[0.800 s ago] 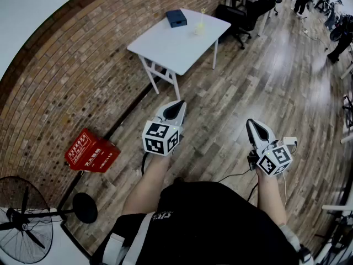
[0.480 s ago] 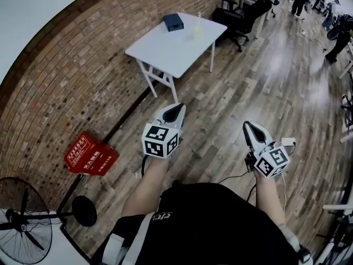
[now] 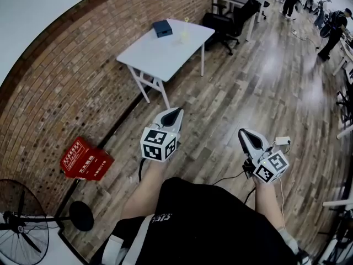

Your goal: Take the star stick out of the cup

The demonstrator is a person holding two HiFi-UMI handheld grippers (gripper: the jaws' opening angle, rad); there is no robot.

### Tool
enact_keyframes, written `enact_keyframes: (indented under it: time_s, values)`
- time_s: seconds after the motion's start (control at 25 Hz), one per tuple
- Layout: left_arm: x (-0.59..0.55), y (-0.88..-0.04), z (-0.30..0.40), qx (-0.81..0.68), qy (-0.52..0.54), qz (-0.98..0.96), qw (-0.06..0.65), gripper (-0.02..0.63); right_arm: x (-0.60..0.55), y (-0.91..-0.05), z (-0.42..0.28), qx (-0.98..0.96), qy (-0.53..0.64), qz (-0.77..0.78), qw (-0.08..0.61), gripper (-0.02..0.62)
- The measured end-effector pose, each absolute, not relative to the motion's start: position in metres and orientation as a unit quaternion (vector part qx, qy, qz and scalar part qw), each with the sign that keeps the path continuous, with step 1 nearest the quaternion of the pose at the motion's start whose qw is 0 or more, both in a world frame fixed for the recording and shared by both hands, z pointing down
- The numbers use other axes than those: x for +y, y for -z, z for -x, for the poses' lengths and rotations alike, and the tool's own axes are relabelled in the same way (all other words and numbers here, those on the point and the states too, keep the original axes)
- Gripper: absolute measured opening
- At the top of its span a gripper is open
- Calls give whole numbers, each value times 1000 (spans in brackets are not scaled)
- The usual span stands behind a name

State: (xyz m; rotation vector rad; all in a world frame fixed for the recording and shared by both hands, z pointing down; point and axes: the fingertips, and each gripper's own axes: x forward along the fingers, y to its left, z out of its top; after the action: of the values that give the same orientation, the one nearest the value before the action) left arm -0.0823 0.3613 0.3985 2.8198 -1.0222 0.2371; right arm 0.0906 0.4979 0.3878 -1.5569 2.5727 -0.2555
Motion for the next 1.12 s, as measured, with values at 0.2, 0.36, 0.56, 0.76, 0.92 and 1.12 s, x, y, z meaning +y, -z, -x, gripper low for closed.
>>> enact_keyframes:
  time_s: [0.2,0.36,0.56,0.76,0.92,1.12]
  values:
    - [375,-410,67,-321,-91,-940,68,7,503,-403,-97,848,110,514,64,0]
    - [353,-413,65,-321,-92,-940,77,6,484,-409,-99,847,123,514,58,0]
    - [309,-421,54,-314,-88,-942,82,6,446,-422,-104,844,135,518,49,0]
    - [248,-423,37,-293,-95,-949,66,8,383,-428,-119,829,142,539,45,0]
    - [192,-409,30,-284,-85,-953,55,6,326,-422,-112,832,148,534,31,0]
    - [130,-405,39,-288,-70,-953,65,6,263,-419,-102,836,151,528,12,0]
